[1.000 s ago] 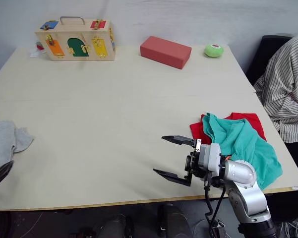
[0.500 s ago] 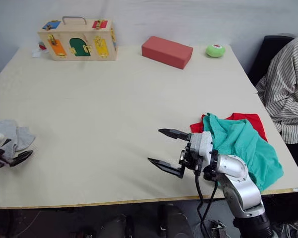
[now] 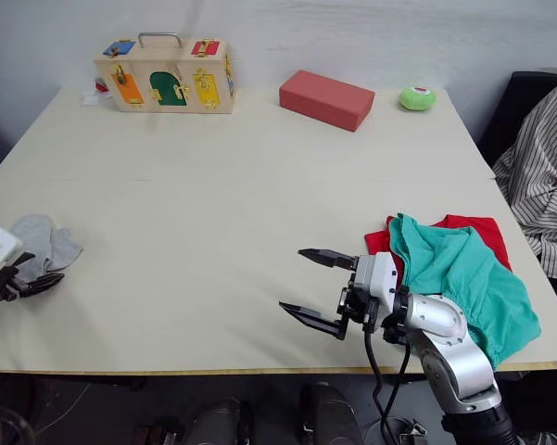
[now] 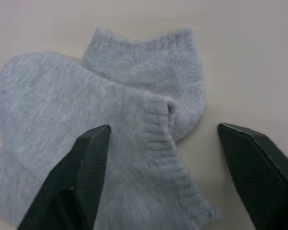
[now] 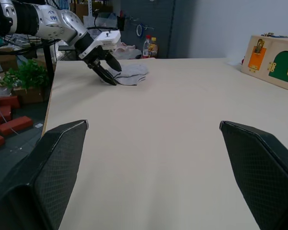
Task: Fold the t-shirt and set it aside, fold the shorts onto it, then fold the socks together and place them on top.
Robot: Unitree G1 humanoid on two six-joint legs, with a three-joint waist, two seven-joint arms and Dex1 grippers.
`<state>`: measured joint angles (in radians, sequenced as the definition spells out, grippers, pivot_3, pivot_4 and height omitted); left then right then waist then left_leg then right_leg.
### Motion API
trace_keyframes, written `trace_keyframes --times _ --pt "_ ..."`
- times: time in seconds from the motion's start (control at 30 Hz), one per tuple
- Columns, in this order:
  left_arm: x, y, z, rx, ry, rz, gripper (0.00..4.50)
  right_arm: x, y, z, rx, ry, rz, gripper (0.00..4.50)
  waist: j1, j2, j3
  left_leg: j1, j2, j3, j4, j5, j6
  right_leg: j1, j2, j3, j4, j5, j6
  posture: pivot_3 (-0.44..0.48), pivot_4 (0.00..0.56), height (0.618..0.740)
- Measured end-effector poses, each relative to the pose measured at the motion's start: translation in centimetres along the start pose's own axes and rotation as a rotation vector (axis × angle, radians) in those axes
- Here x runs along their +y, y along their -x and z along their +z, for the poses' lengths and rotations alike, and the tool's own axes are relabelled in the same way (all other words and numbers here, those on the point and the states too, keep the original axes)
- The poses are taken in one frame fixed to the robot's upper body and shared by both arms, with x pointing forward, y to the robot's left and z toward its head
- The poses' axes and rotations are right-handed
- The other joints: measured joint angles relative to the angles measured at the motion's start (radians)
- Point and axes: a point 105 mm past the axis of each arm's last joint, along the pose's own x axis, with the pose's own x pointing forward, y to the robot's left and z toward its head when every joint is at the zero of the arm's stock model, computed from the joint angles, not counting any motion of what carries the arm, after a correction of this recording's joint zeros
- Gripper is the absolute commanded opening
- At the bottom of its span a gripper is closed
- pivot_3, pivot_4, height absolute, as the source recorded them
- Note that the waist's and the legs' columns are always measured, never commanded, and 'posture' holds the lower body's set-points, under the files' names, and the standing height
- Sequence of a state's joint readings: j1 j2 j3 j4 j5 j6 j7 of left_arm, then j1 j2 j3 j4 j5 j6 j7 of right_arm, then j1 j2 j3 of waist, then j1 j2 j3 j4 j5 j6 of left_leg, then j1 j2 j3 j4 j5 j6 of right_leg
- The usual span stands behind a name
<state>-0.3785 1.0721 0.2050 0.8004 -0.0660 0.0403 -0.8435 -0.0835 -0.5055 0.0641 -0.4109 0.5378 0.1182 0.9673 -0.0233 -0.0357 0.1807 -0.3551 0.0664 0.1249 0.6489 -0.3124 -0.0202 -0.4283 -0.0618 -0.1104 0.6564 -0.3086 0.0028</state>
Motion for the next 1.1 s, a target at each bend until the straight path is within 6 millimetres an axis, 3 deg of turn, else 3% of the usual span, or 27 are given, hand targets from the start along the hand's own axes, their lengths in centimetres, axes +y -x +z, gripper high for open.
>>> trace_keyframes --times 0.27,0.47,0.6,0.73,0.97,1.1 --pt "-0.2 -1.1 0.7 -0.005 -0.014 -0.049 0.01 -0.1 0.1 0.1 0.012 0.002 -0.011 4.5 0.019 0.0 0.0 0.0 0.0 0.001 0.001 0.0 0.0 0.0 0.0 0.001 0.0 0.0 0.0 0.0 0.15 0.74" --pt "-0.6 -1.3 1.3 -0.027 -0.018 -0.091 0.01 -0.5 0.6 0.1 0.022 0.009 -0.039 4.5 0.021 0.0 0.0 0.0 -0.001 0.002 0.001 0.0 0.0 0.0 0.0 0.001 0.0 0.0 0.0 0.0 0.15 0.74" --pt "-3.0 -1.9 3.2 -0.091 -0.045 -0.207 0.01 -0.4 0.8 0.0 0.028 0.005 -0.041 4.5 0.025 0.0 0.0 0.0 -0.001 0.001 0.001 0.0 0.0 0.0 0.0 0.001 0.0 0.0 0.0 0.0 0.15 0.74" --pt "-6.4 -1.8 4.7 -0.137 -0.074 -0.299 0.01 -0.4 1.1 -0.1 0.044 0.007 -0.045 4.5 0.02 0.0 0.0 0.0 0.0 0.002 0.001 0.0 0.0 0.0 0.0 0.003 0.0 0.0 0.0 0.0 0.15 0.74" --pt "-18.1 -1.7 9.5 -0.261 -0.036 -0.528 0.01 -0.1 3.2 -0.9 0.137 0.001 -0.047 4.5 0.025 0.002 0.001 0.0 -0.001 0.001 0.001 0.0 0.0 0.001 0.0 0.005 0.0 0.0 0.002 0.0 0.15 0.74" --pt "-22.7 -1.6 11.3 -0.282 0.012 -0.617 0.01 0.0 4.7 -1.2 0.202 0.003 -0.04 4.5 0.023 0.001 0.001 0.0 -0.002 0.001 0.001 0.0 0.0 0.001 0.001 0.006 -0.001 0.0 0.003 0.0 0.15 0.74"
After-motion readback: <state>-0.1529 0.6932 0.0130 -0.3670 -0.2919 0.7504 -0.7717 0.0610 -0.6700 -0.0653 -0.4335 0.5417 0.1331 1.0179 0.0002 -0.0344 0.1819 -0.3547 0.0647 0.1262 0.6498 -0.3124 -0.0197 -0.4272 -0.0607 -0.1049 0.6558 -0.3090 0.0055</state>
